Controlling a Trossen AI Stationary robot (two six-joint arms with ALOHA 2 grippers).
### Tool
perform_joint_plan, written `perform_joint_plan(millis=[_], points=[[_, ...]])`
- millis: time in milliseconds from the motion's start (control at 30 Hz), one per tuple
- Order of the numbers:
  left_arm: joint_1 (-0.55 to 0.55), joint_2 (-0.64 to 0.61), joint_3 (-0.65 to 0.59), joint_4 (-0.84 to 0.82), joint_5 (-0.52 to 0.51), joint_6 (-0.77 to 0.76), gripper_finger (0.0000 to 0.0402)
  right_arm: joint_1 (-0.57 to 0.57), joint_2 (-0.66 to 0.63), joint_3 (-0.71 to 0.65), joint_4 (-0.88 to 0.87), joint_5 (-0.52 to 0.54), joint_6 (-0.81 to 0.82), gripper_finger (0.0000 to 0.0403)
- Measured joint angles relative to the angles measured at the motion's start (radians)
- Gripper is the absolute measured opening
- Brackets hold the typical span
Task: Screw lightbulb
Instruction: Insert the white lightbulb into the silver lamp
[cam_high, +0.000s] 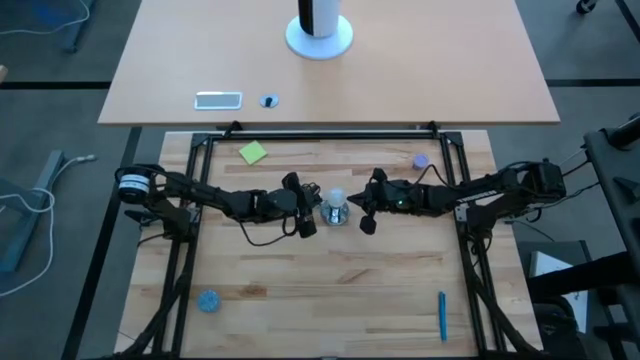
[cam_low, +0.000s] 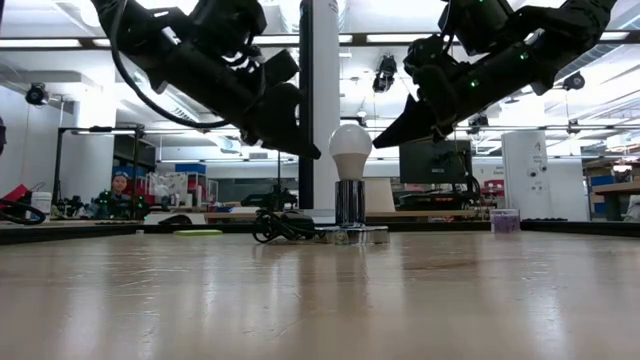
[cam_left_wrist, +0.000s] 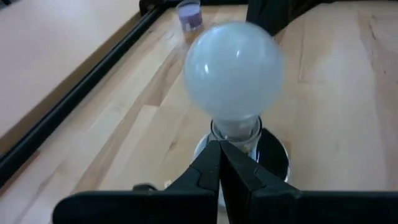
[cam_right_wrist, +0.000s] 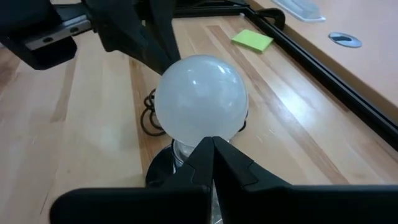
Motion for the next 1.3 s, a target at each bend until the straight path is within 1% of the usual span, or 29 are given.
perform_joint_plan(millis=[100,233,333,433,633,700,800,1100,1167,1233,1300], points=[[-0.004,-0.010,0.000,-0.021,0.010,-0.021,0.0000,0.000,0.000,0.000,-0.003,0.012,0.000,0.0000],[-0.005,-0.010,0.000,0.005,0.082,-0.020,0.0000,0.000,-0.003,0.000,-0.015,0.043,-0.001,0.0000],[-0.005,-0.010,0.000,0.026,0.117,-0.014,0.0000,0.000,-0.009,0.000,-0.029,0.069,-0.001,0.0000],[-0.005,-0.010,0.000,0.045,0.119,-0.009,0.0000,-0.001,-0.008,0.000,-0.047,0.105,-0.009,0.0000],[0.009,-0.010,0.000,0.052,0.096,-0.008,0.0000,-0.007,0.007,0.000,-0.004,0.107,-0.027,0.0000],[0.013,-0.010,0.000,0.054,0.094,-0.007,0.0000,-0.007,0.007,0.000,0.005,0.098,-0.031,0.0000],[0.016,-0.010,0.000,0.058,0.072,-0.007,0.0000,-0.007,0.007,0.000,0.008,0.055,-0.040,0.0000],[0.022,-0.009,0.000,0.053,0.052,-0.007,0.0000,-0.003,0.007,0.000,0.007,0.036,-0.030,0.0000],[0.022,-0.010,0.000,0.025,0.052,-0.008,0.0000,-0.002,0.007,0.000,-0.014,0.050,-0.026,0.0000],[0.019,-0.013,0.000,-0.008,0.054,-0.020,0.0000,-0.002,0.007,0.000,-0.054,0.093,-0.026,0.0000],[0.013,-0.015,0.000,-0.001,0.092,-0.028,0.0000,-0.005,0.007,0.000,-0.065,0.105,-0.026,0.0000]])
